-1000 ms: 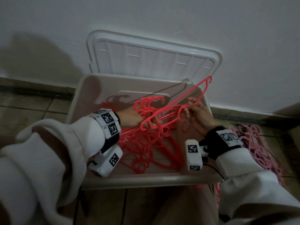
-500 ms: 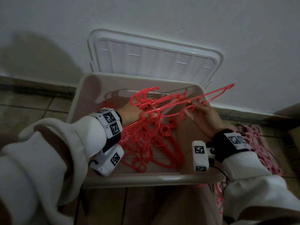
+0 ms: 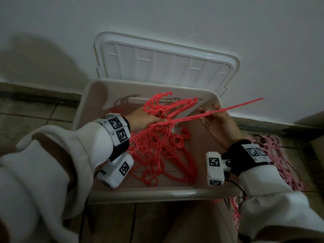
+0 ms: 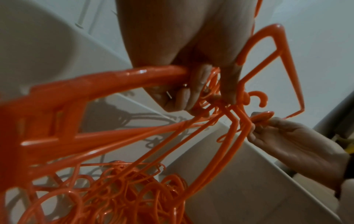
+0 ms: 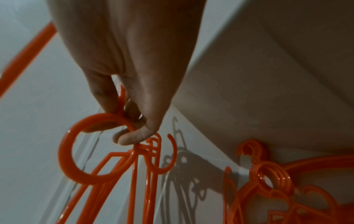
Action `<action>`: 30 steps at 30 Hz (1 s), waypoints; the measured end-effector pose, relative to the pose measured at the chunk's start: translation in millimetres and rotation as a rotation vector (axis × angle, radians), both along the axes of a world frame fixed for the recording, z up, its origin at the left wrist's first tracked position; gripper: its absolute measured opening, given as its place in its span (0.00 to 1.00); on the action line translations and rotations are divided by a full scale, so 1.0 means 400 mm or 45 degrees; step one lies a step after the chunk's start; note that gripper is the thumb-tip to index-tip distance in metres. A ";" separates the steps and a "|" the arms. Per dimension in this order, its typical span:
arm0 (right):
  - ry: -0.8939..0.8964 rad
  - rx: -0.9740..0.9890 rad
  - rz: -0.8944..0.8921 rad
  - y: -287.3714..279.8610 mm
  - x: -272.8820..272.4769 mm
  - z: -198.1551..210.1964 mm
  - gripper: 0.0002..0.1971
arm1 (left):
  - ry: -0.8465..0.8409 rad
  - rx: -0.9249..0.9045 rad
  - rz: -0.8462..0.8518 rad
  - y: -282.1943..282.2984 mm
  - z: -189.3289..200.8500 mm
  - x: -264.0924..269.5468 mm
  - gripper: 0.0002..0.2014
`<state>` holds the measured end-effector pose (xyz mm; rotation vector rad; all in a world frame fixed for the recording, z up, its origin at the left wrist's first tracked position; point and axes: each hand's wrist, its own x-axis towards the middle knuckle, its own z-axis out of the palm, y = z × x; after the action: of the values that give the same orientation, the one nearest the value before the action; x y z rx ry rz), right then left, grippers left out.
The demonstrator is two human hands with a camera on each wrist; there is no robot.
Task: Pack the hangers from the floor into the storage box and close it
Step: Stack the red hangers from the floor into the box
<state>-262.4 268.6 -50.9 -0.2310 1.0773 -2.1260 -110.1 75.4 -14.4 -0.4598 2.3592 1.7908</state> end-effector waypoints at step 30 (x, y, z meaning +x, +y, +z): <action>0.009 0.271 -0.141 -0.049 0.037 0.042 0.25 | -0.035 -0.059 -0.044 -0.006 -0.017 -0.020 0.07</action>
<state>-247.7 249.2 -34.3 -0.0789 1.3372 -2.0873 -117.9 72.8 -21.2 -0.4440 2.3798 1.7075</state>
